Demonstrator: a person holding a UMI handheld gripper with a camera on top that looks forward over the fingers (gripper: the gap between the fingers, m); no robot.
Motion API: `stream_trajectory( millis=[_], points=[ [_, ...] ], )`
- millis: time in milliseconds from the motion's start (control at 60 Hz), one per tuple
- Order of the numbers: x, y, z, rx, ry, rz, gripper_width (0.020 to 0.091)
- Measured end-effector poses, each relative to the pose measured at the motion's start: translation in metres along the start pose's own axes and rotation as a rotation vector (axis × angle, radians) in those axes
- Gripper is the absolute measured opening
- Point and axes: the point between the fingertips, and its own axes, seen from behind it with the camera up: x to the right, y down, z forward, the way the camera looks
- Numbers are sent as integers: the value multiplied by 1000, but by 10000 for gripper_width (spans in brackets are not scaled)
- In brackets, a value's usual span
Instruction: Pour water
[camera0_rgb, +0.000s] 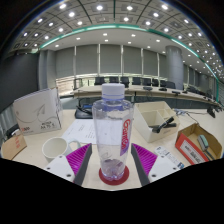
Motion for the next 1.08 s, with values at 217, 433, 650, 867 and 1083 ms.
stream_trajectory(
  millis=[217, 433, 650, 867, 1083],
  points=[
    [-6, -11, -54, -88, 58, -9, 860],
    [-50, -28, -159, -162, 87, 7, 860],
    [-102, -26, -258, -199, 86, -6, 861],
    [-131, -17, -308, -202, 81, -46, 860],
    [-135, -9, -324, -210, 89, -52, 858]
  ],
)
